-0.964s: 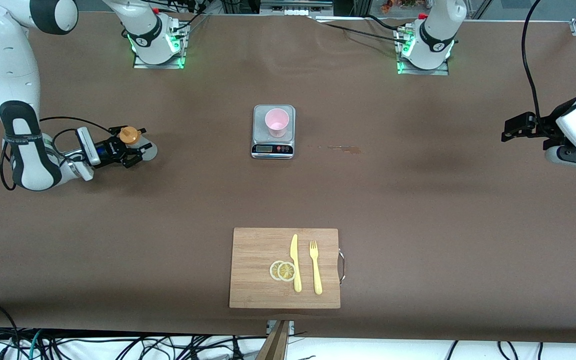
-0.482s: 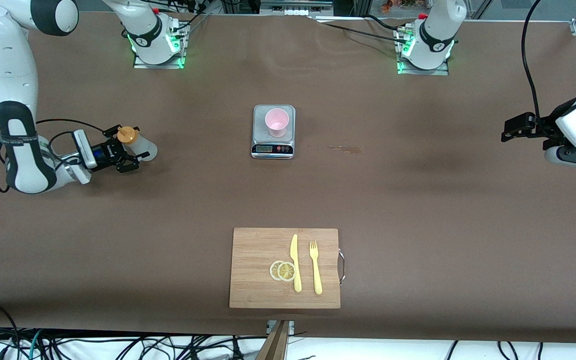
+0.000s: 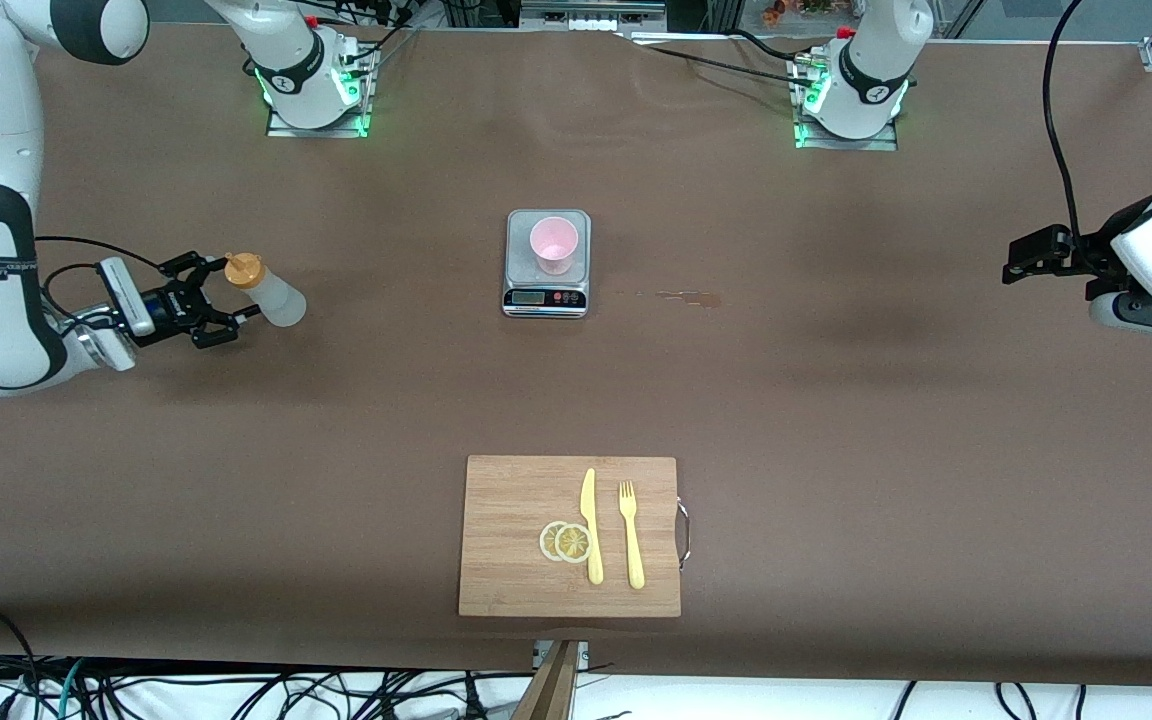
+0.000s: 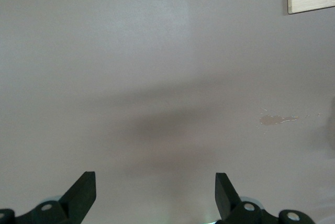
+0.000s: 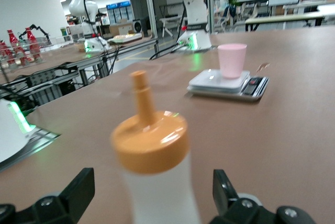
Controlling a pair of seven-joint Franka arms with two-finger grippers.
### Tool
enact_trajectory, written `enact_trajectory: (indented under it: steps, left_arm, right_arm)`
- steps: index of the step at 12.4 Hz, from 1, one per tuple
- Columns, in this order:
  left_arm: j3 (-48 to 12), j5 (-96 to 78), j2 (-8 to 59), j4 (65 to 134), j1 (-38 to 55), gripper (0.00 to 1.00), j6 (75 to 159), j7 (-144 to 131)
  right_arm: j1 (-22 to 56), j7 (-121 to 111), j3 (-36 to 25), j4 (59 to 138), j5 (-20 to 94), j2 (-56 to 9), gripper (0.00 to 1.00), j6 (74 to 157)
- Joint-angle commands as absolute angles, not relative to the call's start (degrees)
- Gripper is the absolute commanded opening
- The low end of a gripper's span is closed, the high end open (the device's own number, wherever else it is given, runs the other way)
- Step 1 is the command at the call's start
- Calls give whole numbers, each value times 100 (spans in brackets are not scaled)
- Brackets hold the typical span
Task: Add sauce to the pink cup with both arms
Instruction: 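Set the bottle down and open the right gripper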
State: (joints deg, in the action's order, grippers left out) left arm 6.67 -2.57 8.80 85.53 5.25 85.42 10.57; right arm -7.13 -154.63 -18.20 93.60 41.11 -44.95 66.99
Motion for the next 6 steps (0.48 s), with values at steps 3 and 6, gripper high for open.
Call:
enact_trajectory:
  steps: [3, 6]
  left_arm:
    - [686, -237, 958, 8376, 545, 100, 8411, 1178]
    - [686, -237, 958, 8376, 545, 100, 8411, 1178]
  right_arm:
    - [-738, -14901, -2074, 8667, 3455, -4142, 100, 6495]
    - [-467, -13461, -2039, 8805, 2911, -3106, 100, 7011]
